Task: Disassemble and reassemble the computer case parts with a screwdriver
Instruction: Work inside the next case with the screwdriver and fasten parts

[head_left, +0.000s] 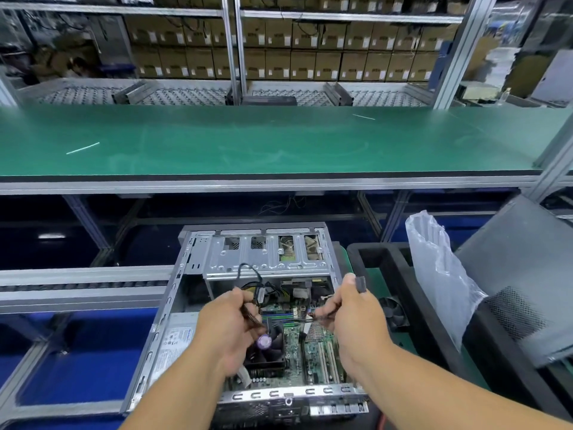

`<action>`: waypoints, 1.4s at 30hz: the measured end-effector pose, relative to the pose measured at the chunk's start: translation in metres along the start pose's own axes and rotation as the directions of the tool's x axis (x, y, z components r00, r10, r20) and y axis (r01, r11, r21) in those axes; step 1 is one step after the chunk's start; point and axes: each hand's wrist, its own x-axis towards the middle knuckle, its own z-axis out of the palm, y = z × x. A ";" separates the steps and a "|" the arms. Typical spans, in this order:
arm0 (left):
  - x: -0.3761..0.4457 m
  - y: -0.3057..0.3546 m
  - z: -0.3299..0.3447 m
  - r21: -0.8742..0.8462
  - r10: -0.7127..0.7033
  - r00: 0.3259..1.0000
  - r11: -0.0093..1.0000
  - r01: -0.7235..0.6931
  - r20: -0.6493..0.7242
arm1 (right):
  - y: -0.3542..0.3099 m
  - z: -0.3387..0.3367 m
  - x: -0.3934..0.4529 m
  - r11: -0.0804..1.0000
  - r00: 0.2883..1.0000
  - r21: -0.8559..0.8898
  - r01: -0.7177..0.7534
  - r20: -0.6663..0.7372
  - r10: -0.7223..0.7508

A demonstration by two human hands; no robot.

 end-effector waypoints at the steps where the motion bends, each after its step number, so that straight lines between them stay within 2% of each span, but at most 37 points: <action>1: -0.001 -0.003 0.002 0.114 0.035 0.999 0.993 -0.034 -0.010 | -0.003 0.002 -0.001 1.000 1.000 0.018 -0.004 0.015 0.004; 3: -0.006 -0.006 0.005 0.404 0.168 0.986 0.901 -0.154 0.001 | -0.010 0.005 -0.002 0.998 0.998 -0.057 -0.008 0.066 0.011; 4: -0.008 -0.007 0.005 0.571 0.304 0.953 0.782 -0.250 0.002 | -0.011 0.006 -0.004 0.993 0.995 -0.119 -0.014 0.092 0.025; 5: -0.014 -0.007 0.004 0.688 0.493 0.869 0.619 -0.379 0.035 | -0.012 0.007 -0.005 0.985 0.993 -0.168 -0.022 0.110 0.041; 6: -0.021 -0.003 0.005 0.747 0.679 0.723 0.414 -0.520 0.127 | -0.011 0.008 -0.006 0.976 0.991 -0.217 -0.030 0.123 0.058; 7: -0.030 0.000 0.009 0.738 0.784 0.567 0.221 -0.637 0.254 | -0.010 0.009 -0.008 0.963 0.988 -0.268 -0.033 0.137 0.072; 8: -0.036 0.004 0.016 0.687 0.787 0.482 0.105 -0.719 0.385 | -0.007 0.010 -0.007 0.952 0.985 -0.306 -0.028 0.156 0.079; 9: -0.040 0.006 0.026 0.633 0.723 0.487 0.088 -0.769 0.491 | -0.006 0.012 -0.008 0.946 0.979 -0.323 -0.014 0.187 0.078; 10: -0.042 0.007 0.035 0.603 0.623 0.546 0.147 -0.784 0.559 | -0.005 0.014 -0.009 0.955 0.969 -0.296 -0.024 0.229 0.096; 12: -0.040 0.003 0.049 0.589 0.451 0.675 0.336 -0.735 0.584 | -0.004 0.018 -0.013 0.970 0.943 -0.225 -0.091 0.295 0.156; 16: -0.027 -0.002 0.055 0.508 0.368 0.804 0.633 -0.584 0.467 | 0.006 0.008 -0.009 0.885 0.943 -0.457 0.089 0.325 0.073; 18: -0.022 -0.005 0.055 0.505 0.308 0.843 0.691 -0.517 0.441 | 0.008 0.004 -0.008 0.884 0.942 -0.458 0.098 0.330 0.066; 21: -0.020 -0.010 0.056 0.497 0.300 0.851 0.709 -0.501 0.431 | 0.009 0.000 -0.009 0.903 0.944 -0.422 0.083 0.324 0.064; 25: -0.019 -0.013 0.056 0.336 0.179 0.893 0.881 -0.332 0.414 | 0.008 0.000 -0.012 0.993 0.946 -0.078 -0.084 0.307 0.105; 27: -0.017 -0.015 0.056 0.311 0.152 0.900 0.904 -0.294 0.409 | 0.007 0.001 -0.012 0.983 0.936 0.066 -0.171 0.322 0.142; 29: -0.015 -0.018 0.056 0.299 0.167 0.907 0.908 -0.294 0.386 | 0.006 0.003 -0.011 0.966 0.926 0.136 -0.220 0.341 0.163; 32: -0.018 -0.020 0.059 0.233 0.197 0.924 0.931 -0.281 0.327 | 0.008 0.007 -0.010 0.951 0.934 0.195 -0.239 0.315 0.170; 35: -0.023 -0.024 0.061 0.173 0.205 0.918 0.946 -0.275 0.341 | 0.009 0.009 -0.009 0.952 0.951 0.220 -0.213 0.271 0.150; 42: -0.019 -0.032 0.067 0.358 0.275 0.935 0.869 -0.341 0.224 | 0.017 0.014 -0.010 0.932 0.960 0.274 -0.238 0.214 0.182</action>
